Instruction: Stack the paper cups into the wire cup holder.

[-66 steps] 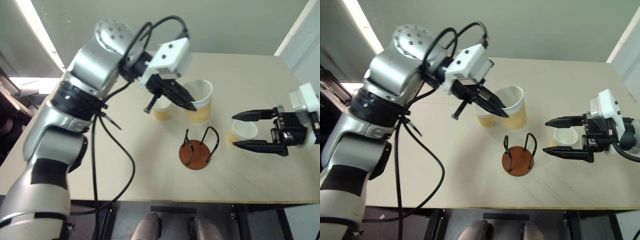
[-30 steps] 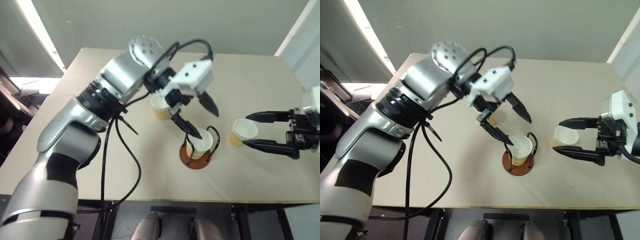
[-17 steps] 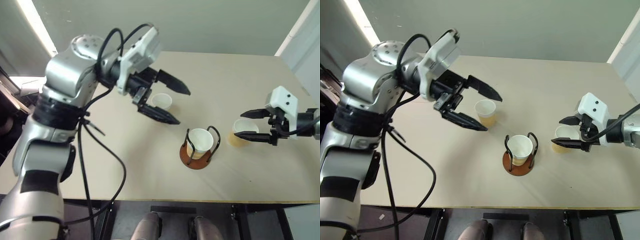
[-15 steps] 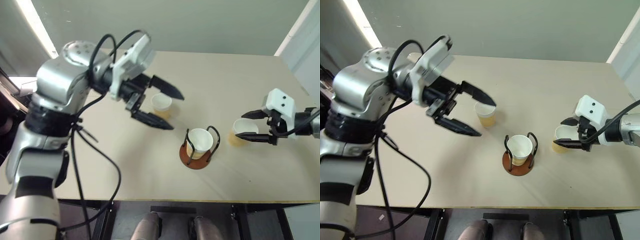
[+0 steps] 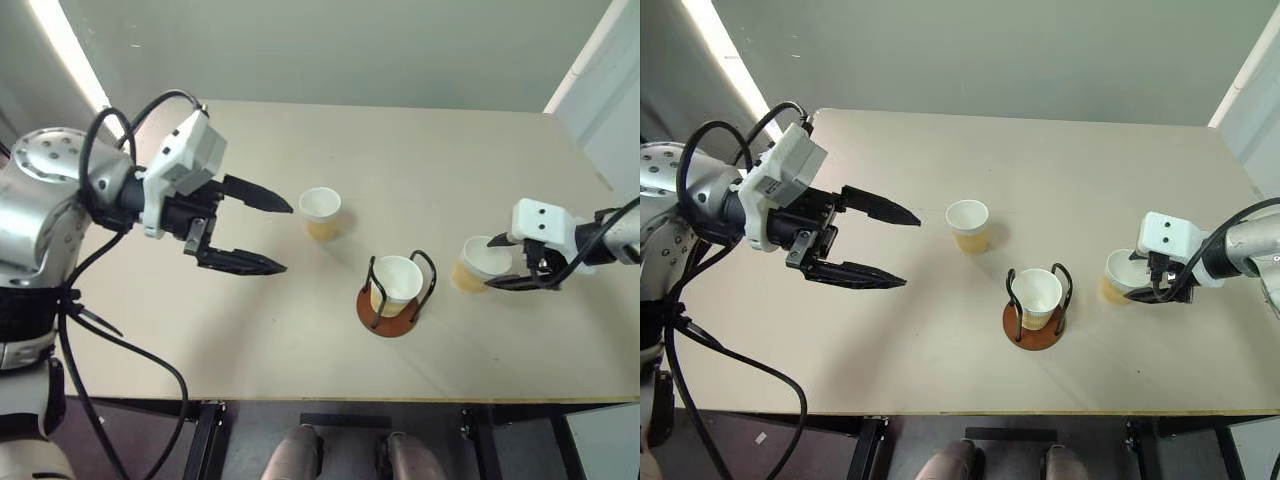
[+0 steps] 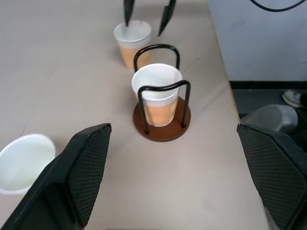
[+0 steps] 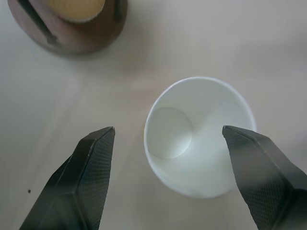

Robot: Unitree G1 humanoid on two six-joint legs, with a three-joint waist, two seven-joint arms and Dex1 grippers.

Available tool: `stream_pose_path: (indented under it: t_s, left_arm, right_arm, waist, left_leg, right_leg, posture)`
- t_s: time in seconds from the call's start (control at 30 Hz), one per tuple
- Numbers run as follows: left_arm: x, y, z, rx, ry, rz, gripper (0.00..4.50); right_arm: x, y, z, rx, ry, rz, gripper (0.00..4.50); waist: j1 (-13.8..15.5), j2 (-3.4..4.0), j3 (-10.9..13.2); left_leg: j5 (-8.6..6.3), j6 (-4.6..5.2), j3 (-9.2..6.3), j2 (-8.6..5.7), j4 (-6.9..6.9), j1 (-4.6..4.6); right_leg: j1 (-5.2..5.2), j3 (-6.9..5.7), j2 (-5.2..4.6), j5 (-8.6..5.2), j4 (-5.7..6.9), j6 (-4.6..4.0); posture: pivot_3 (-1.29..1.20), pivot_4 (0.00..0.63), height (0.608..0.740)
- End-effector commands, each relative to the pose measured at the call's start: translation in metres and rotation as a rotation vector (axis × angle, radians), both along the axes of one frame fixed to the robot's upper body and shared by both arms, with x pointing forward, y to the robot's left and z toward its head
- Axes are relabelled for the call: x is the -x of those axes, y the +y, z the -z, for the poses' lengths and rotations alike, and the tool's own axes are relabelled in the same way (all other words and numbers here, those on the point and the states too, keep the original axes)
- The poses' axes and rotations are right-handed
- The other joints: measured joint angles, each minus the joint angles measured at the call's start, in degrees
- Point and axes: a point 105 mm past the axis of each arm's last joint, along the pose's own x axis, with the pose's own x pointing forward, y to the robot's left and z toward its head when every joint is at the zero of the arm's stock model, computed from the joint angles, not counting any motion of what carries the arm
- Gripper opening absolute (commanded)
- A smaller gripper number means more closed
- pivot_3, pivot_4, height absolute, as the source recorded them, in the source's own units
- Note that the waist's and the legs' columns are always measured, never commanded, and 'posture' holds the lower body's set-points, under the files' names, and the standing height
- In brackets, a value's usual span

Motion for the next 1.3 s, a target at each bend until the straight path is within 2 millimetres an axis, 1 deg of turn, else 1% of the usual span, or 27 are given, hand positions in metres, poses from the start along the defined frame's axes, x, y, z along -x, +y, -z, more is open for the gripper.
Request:
stream_pose_path:
  t_s: [0.03, 0.13, 0.23, 0.33, 0.37, 0.47, 0.53, 0.67, 0.83, 0.93, 0.97, 1.0, 1.03, 1.13, 1.23, 1.3]
  left_arm:
    - [0.009, 0.001, -0.013, 0.011, -0.065, -0.013, 4.48]
    - [0.011, 0.000, -0.013, 0.026, -0.063, -0.019, 4.48]
    - [0.012, -0.001, -0.010, 0.050, -0.055, -0.022, 4.50]
    - [0.013, -0.002, -0.009, 0.095, -0.048, -0.022, 4.50]
    - [0.012, -0.001, -0.009, 0.134, -0.045, -0.029, 4.50]
    - [0.008, 0.006, -0.008, 0.210, -0.051, -0.061, 4.50]
    - [0.006, 0.011, -0.007, 0.233, -0.056, -0.084, 4.50]
    - [0.004, 0.021, 0.003, 0.229, -0.035, -0.125, 4.50]
    - [0.006, 0.029, 0.007, 0.197, -0.028, -0.135, 4.50]
    - [0.009, 0.031, 0.007, 0.163, -0.009, -0.116, 4.50]
    - [0.010, 0.031, 0.008, 0.153, -0.002, -0.107, 4.50]
    - [0.010, 0.031, 0.009, 0.148, 0.003, -0.099, 4.50]
    - [0.011, 0.031, 0.009, 0.142, 0.009, -0.088, 4.50]
    - [0.011, 0.030, 0.010, 0.128, 0.020, -0.061, 4.50]
    - [0.009, 0.028, 0.011, 0.118, 0.025, -0.033, 4.50]
    - [0.007, 0.026, 0.010, 0.113, 0.023, -0.018, 4.50]
  right_arm:
    - [-0.003, -0.004, -0.002, 0.062, -0.014, -0.025, 3.74]
    - [-0.005, -0.005, 0.003, 0.086, -0.003, -0.031, 3.74]
    - [-0.007, -0.005, 0.007, 0.096, 0.004, -0.049, 3.14]
    - [-0.009, -0.001, 0.011, 0.094, 0.009, -0.063, 2.11]
    - [-0.011, 0.001, 0.013, 0.093, 0.010, -0.069, 1.80]
    - [-0.013, 0.004, 0.015, 0.091, 0.010, -0.077, 0.64]
    - [-0.013, 0.004, 0.015, 0.092, 0.013, -0.078, 0.05]
    - [-0.011, 0.000, 0.008, 0.091, 0.013, -0.079, 0.05]
    - [-0.001, -0.005, -0.019, 0.096, -0.003, -0.094, 0.05]
    - [0.017, 0.014, -0.068, 0.098, -0.073, -0.199, 0.05]
    - [0.023, 0.021, -0.079, 0.098, -0.090, -0.226, 0.05]
    - [0.026, 0.026, -0.085, 0.094, -0.101, -0.245, 0.05]
    - [0.031, 0.034, -0.090, 0.091, -0.108, -0.272, 0.05]
    - [0.043, 0.056, -0.099, 0.074, -0.110, -0.350, 0.05]
    - [0.053, 0.079, -0.100, 0.066, -0.105, -0.437, 0.05]
    - [0.056, 0.090, -0.098, 0.069, -0.103, -0.474, 0.05]
  waist:
    - [0.00, 0.00, 0.00]
    - [0.01, 0.00, 0.00]
    - [-0.02, 0.01, 0.00]
    - [-0.06, 0.01, 0.00]
    - [-0.07, 0.00, 0.00]
    - [-0.13, 0.01, 0.00]
    - [-0.09, 0.01, 0.00]
    - [-0.08, 0.01, 0.00]
    - [0.03, 0.02, 0.01]
    - [-0.10, 0.11, 0.06]
    - [-0.17, 0.13, 0.07]
    - [-0.24, 0.12, 0.06]
    - [-0.29, 0.08, 0.04]
    - [-0.31, 0.02, 0.01]
    - [-0.32, 0.03, 0.01]
    - [-0.34, 0.03, 0.02]
  left_leg:
    - [0.00, 0.00, 0.00, 0.00, 0.00, -0.01]
    - [0.00, -0.01, 0.00, -0.01, 0.00, -0.01]
    - [-0.01, -0.02, 0.00, 0.00, -0.02, 0.01]
    - [-0.02, -0.03, 0.01, 0.00, -0.04, 0.02]
    - [-0.02, -0.04, 0.01, 0.00, -0.03, 0.03]
    - [-0.02, -0.05, 0.04, 0.00, -0.04, 0.05]
    - [-0.02, -0.05, 0.03, 0.01, -0.03, 0.03]
    - [-0.02, -0.06, 0.03, -0.01, -0.04, 0.05]
    - [-0.05, -0.11, 0.02, -0.01, -0.04, 0.02]
    - [-0.07, -0.14, 0.04, -0.01, -0.07, 0.03]
    - [-0.07, -0.15, 0.05, -0.01, -0.11, 0.04]
    - [-0.06, -0.19, 0.05, -0.01, -0.18, 0.06]
    - [-0.05, -0.22, 0.04, 0.02, -0.28, 0.10]
    - [-0.06, -0.26, -0.01, 0.05, -0.39, 0.20]
    - [-0.06, -0.27, 0.00, 0.03, -0.37, 0.20]
    - [-0.05, -0.27, -0.01, 0.03, -0.36, 0.20]
  right_leg:
    - [0.00, 0.00, 0.00, 0.00, 0.01, 0.00]
    - [0.01, 0.00, 0.00, 0.00, 0.00, 0.00]
    - [0.01, 0.00, 0.00, 0.00, 0.03, -0.01]
    - [0.01, 0.00, 0.00, 0.00, 0.04, -0.01]
    - [0.01, 0.01, 0.00, 0.00, 0.05, -0.01]
    - [0.02, 0.02, 0.00, 0.00, 0.07, -0.01]
    - [0.01, 0.00, 0.00, 0.00, 0.06, -0.01]
    - [0.03, 0.02, 0.00, 0.00, 0.05, -0.01]
    - [0.01, 0.01, 0.00, -0.01, 0.06, -0.04]
    - [0.00, 0.04, 0.00, -0.02, 0.05, -0.05]
    - [-0.03, 0.04, 0.01, -0.04, 0.05, -0.08]
    - [-0.06, 0.04, 0.02, -0.07, 0.05, -0.12]
    - [-0.05, 0.03, 0.03, -0.08, 0.05, -0.16]
    - [0.02, 0.00, 0.06, -0.13, 0.03, -0.24]
    - [0.02, 0.01, 0.04, -0.13, 0.00, -0.24]
    - [0.00, 0.01, 0.05, -0.13, 0.02, -0.24]
  posture:
    - [0.00, 0.150, 0.740]
    - [0.00, 0.150, 0.740]
    - [0.00, 0.150, 0.740]
    - [0.00, 0.150, 0.740]
    - [0.00, 0.150, 0.740]
    - [0.00, 0.150, 0.740]
    - [0.00, 0.150, 0.740]
    - [0.00, 0.150, 0.740]
    - [0.00, 0.150, 0.740]
    - [0.00, 0.150, 0.740]
    - [0.00, 0.150, 0.740]
    - [0.00, 0.150, 0.740]
    - [0.00, 0.150, 0.740]
    - [0.00, 0.150, 0.740]
    - [0.00, 0.150, 0.740]
    - [0.00, 0.150, 0.740]
